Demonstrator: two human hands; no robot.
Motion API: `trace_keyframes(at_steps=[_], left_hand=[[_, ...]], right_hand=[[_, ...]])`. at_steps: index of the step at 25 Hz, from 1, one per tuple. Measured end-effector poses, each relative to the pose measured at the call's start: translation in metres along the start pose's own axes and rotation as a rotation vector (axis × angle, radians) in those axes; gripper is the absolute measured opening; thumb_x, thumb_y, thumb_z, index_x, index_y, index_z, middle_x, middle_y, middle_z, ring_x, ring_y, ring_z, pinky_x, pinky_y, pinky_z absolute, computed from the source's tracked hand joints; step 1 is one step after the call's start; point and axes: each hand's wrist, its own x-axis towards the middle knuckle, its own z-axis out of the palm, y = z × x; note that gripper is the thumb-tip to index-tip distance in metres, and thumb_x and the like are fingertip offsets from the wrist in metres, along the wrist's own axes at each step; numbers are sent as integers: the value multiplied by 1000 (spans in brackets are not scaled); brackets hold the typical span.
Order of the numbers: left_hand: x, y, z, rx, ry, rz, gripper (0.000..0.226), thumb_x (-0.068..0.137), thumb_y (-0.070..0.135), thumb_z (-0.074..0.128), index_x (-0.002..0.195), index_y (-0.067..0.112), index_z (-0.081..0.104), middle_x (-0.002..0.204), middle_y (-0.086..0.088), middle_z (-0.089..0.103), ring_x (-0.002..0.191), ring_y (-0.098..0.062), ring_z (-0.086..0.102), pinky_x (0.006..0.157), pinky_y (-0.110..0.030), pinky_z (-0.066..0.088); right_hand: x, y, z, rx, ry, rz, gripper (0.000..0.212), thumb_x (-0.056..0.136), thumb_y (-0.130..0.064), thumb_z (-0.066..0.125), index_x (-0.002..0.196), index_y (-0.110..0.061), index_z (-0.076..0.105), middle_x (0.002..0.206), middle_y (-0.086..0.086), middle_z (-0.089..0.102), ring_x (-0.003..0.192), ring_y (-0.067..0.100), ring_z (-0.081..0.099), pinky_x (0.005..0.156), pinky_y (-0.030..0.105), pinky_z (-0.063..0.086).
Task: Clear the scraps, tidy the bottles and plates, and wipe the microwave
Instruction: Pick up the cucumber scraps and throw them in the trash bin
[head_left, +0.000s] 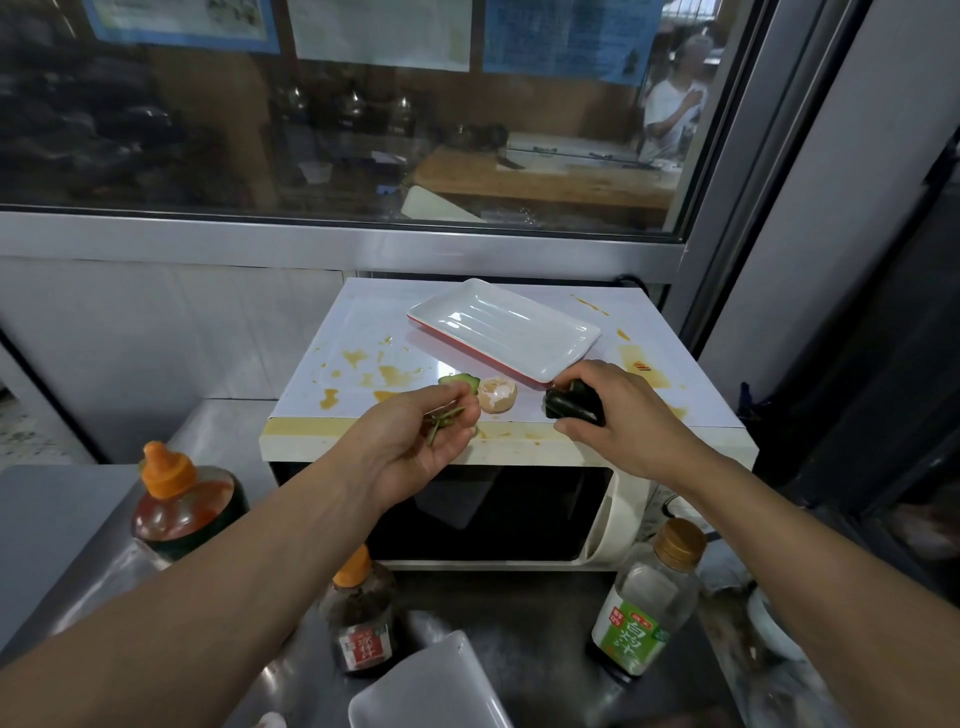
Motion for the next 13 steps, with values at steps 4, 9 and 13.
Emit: trace_keyframes(at_steps=[4,9,13], left_hand=[[1,1,-1,5,6,-1,8,88,9,60,88,5,67,79,-6,66,53,-9,65,50,-18,55],[3,3,-3,-3,14,-1,9,89,9,59,89,5,67,82,-8,66,54,-10,66,50,-19,56],[7,8,-7,31,41,35,8,89,8,59,92,6,66,78,-6,66,53,-9,66,47,-19,54]], right_hand=[[2,-3,-1,-13,7,43,40,77,-21,72,114,-22,55,105,-7,53,94,11,51,73,14,36],[2,-6,-6,-56,26,80,48,75,-16,73,120,-19,57,116,0,52,94,7,45,82,16,33],[2,-15,-10,-35,56,113,49,69,-13,77,114,-20,58,113,0,53,94,11,47,79,17,36]])
